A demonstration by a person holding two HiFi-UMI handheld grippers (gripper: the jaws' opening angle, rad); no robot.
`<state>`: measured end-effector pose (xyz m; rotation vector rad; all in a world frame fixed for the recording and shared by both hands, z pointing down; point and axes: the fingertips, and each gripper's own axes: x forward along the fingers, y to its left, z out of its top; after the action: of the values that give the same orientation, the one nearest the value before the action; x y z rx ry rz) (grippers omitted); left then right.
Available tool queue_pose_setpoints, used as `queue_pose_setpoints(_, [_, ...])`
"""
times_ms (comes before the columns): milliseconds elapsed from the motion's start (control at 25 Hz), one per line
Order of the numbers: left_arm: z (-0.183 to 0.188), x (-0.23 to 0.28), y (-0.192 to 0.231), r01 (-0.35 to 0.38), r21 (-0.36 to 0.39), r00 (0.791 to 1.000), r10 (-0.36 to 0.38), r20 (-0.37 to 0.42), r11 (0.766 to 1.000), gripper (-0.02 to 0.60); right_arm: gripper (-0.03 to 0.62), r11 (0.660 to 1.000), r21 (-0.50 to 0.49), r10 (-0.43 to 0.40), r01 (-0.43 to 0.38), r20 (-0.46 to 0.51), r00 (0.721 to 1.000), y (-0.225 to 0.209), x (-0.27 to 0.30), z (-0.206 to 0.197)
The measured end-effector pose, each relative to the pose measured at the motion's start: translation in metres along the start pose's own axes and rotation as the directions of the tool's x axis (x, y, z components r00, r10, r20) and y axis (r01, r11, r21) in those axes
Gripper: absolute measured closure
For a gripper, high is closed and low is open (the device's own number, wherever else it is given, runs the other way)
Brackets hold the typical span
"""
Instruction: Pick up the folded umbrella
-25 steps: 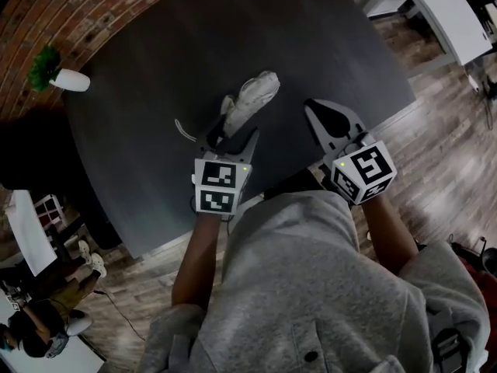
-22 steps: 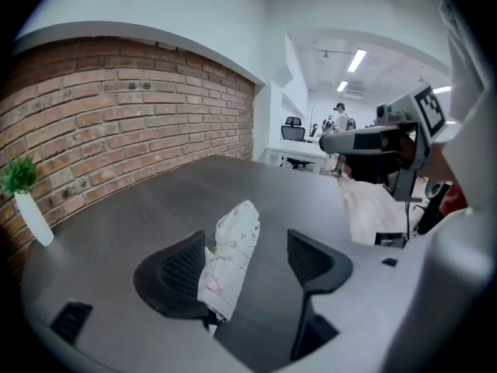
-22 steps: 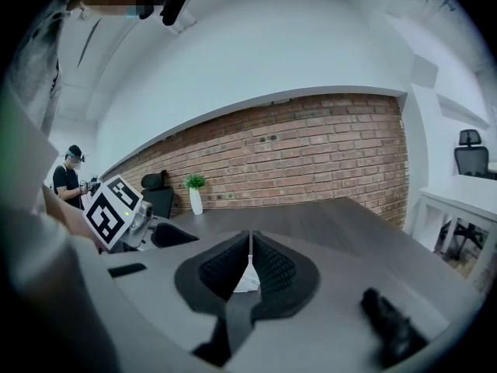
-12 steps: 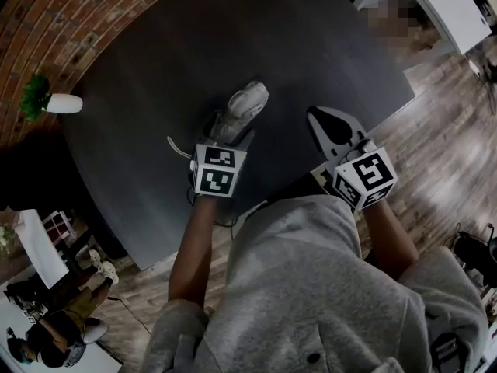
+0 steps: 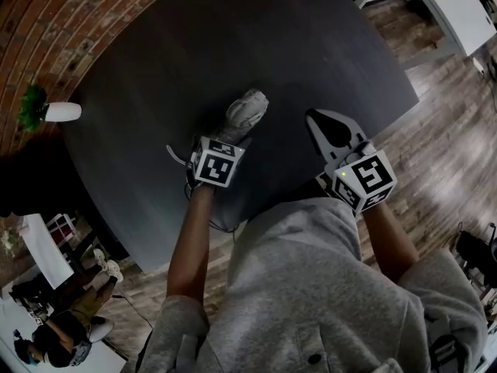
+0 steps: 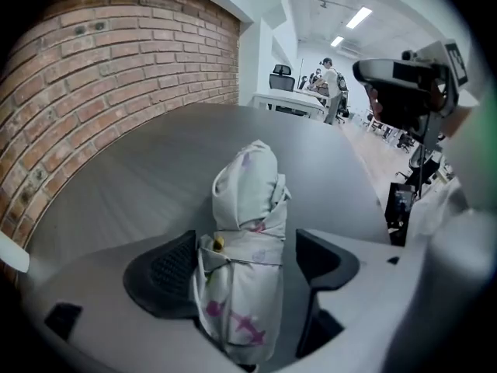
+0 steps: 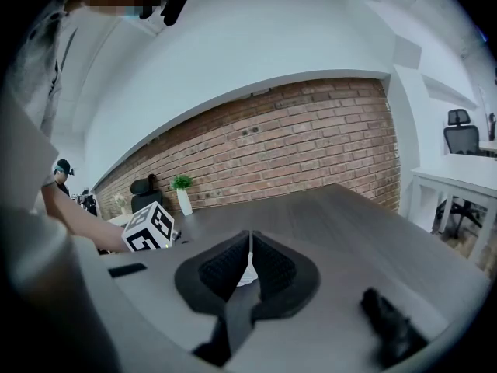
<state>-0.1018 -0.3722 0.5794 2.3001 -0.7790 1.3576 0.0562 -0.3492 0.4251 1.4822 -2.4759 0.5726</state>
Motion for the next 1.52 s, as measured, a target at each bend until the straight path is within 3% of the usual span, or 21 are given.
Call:
queue_pose_setpoints(280, [-0.008, 0.024, -0.001, 0.030, -0.004, 0.996, -0.030, -0.080, 1.000, 0.196, 0.565, 1.000, 0.017, -0.009, 0.009, 0.000, 1.000, -0.009, 0.004, 0.001])
queue_pose_setpoints(520, [-0.007, 0.025, 0.004, 0.037, -0.033, 0.997, -0.039, -0.071, 0.999, 0.199, 0.565, 0.999, 0.028, -0.020, 0.020, -0.011, 1.000, -0.013, 0.003, -0.006])
queue_pose_setpoints(760, [-0.004, 0.022, -0.003, -0.003, -0.053, 0.996, -0.002, -0.090, 0.999, 0.282, 0.565, 1.000, 0.025, -0.008, 0.008, -0.004, 1.000, -0.009, 0.003, -0.003])
queue_pose_setpoints(1080, [-0.006, 0.026, 0.001, 0.001, -0.044, 0.993, -0.006, -0.116, 0.999, 0.255, 0.565, 1.000, 0.017, -0.001, 0.001, -0.007, 1.000, -0.005, 0.007, -0.002])
queue_pose_setpoints(1520, [-0.006, 0.021, -0.004, -0.031, -0.104, 0.998, 0.025, -0.053, 0.994, 0.296, 0.565, 1.000, 0.001, -0.012, 0.012, 0.014, 1.000, -0.005, 0.000, 0.005])
